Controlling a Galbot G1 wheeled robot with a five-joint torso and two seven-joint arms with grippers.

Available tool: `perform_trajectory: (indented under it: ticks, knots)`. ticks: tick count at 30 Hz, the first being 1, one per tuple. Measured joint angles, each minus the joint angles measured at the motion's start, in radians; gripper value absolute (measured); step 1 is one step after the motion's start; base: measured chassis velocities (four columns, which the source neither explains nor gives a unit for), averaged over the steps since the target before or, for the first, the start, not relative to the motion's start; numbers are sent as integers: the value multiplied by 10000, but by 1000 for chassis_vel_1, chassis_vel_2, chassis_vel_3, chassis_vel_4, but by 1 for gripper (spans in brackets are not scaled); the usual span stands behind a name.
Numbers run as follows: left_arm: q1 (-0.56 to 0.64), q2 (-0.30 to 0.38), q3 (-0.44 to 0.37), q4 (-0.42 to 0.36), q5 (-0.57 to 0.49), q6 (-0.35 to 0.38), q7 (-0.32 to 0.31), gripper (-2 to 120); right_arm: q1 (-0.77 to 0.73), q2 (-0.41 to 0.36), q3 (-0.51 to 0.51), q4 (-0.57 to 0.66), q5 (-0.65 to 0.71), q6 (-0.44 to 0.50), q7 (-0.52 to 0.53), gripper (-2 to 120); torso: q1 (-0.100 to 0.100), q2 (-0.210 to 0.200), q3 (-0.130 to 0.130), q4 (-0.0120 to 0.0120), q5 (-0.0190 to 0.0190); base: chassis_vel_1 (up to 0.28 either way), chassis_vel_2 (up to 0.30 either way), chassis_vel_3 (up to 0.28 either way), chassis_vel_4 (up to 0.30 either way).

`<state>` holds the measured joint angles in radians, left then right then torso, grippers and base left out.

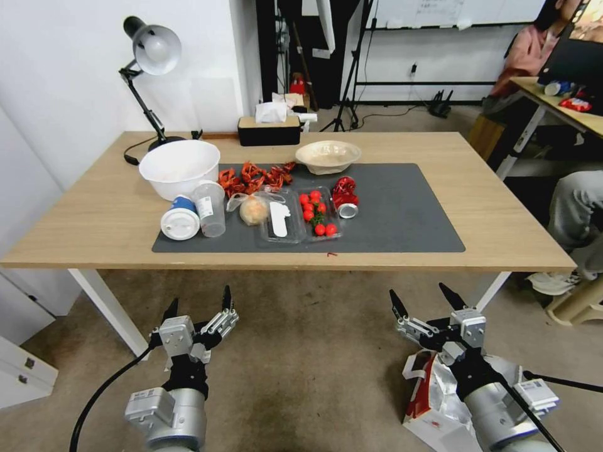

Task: Pick up the food delivery bag from the floor and place it on the table.

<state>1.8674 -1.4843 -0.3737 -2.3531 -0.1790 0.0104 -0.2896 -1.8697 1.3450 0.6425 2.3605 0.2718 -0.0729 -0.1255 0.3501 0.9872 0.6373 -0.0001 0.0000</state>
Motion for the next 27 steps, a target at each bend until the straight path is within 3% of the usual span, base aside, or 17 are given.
perform_trajectory:
  ticks: [27]
  knots:
    - [64, 18, -136, -35, 113, 49, 168, 100, 61, -54, -14, -132, 36, 144, -62, 100, -550, -1278, -726, 1, 0, 0, 0, 0, 0]
